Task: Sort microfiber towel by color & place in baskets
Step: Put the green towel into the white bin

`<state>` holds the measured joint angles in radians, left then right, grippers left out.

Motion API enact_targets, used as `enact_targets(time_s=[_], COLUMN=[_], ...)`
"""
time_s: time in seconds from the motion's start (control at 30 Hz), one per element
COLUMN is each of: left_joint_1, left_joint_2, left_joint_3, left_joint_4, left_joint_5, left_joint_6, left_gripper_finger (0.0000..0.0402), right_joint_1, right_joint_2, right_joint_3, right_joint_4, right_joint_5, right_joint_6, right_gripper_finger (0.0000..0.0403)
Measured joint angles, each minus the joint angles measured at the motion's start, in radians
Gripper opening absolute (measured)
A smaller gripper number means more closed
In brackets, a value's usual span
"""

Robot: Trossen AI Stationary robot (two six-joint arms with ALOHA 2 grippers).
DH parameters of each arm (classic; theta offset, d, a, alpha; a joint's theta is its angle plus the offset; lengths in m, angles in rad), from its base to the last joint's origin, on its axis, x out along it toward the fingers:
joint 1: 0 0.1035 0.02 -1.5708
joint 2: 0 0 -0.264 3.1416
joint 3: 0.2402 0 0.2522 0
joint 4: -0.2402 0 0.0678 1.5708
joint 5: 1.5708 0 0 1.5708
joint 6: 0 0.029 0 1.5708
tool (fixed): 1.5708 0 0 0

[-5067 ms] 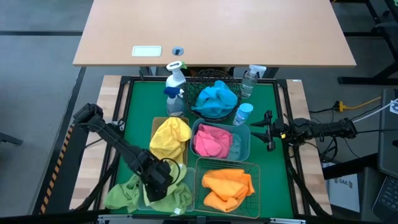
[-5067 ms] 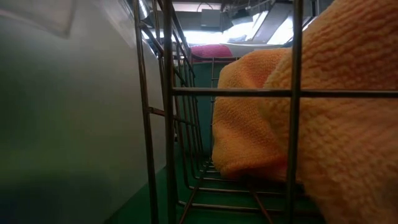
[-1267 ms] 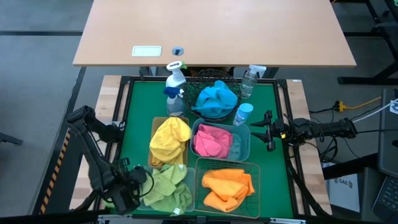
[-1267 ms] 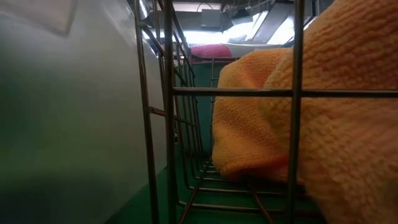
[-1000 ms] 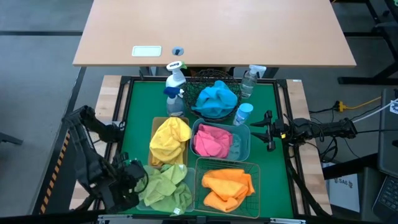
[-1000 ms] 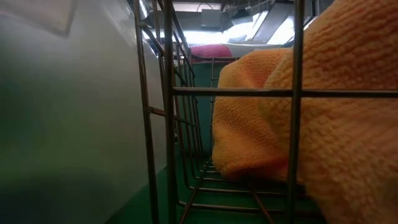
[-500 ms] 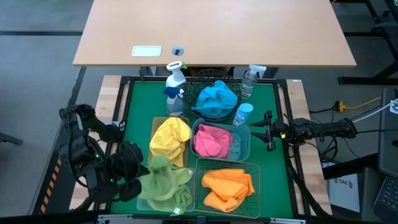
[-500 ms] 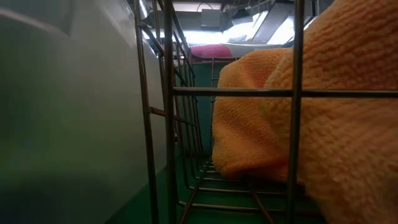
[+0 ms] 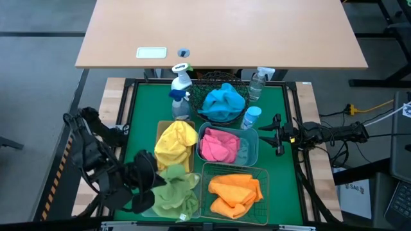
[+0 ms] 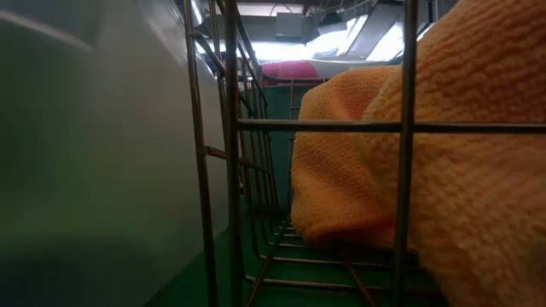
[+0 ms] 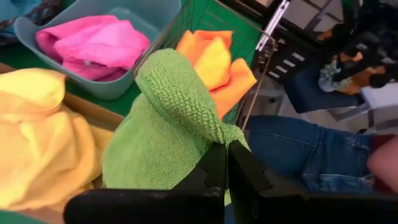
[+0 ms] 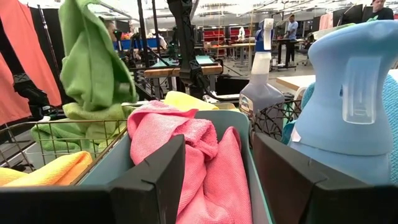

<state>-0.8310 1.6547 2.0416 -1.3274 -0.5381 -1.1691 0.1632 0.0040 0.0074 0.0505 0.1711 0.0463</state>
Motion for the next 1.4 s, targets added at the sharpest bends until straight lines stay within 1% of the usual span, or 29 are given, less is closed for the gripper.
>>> enact_targets(time_s=[0.1,0.27,0.53,0.67,0.8,1.17,1.4], left_joint_1=[0.0,-0.003,-0.006,-0.006,0.0,0.028,0.043], left_joint_2=[0.0,0.0,0.001,0.001,0.001,0.001,0.001], left_joint_3=[-0.073,-0.234,-0.53,-0.659,-0.765,-0.98,-1.044], left_joint_4=[0.059,0.163,0.409,0.512,0.569,0.644,0.644], left_joint_5=[-0.001,0.011,0.161,0.186,0.189,0.216,0.219], left_joint_6=[0.031,0.055,0.055,0.054,0.052,0.052,0.047], left_gripper_finger=[0.0,0.0,0.0,0.0,0.0,0.0,0.0006], right_joint_1=[0.0,0.0,0.0,0.0,0.0,0.0,0.0], right_joint_2=[0.0,0.0,0.0,0.0,0.0,0.0,0.0], right_joint_3=[0.0,0.0,0.0,0.0,0.0,0.0,0.0], right_joint_4=[0.0,0.0,0.0,0.0,0.0,0.0,0.0], right_joint_5=[0.0,0.0,0.0,0.0,0.0,0.0,0.0], right_joint_6=[0.0,0.0,0.0,0.0,0.0,0.0,0.0], right_gripper_finger=[0.0189,0.0189,0.0189,0.0189,0.0189,0.0189,0.0189])
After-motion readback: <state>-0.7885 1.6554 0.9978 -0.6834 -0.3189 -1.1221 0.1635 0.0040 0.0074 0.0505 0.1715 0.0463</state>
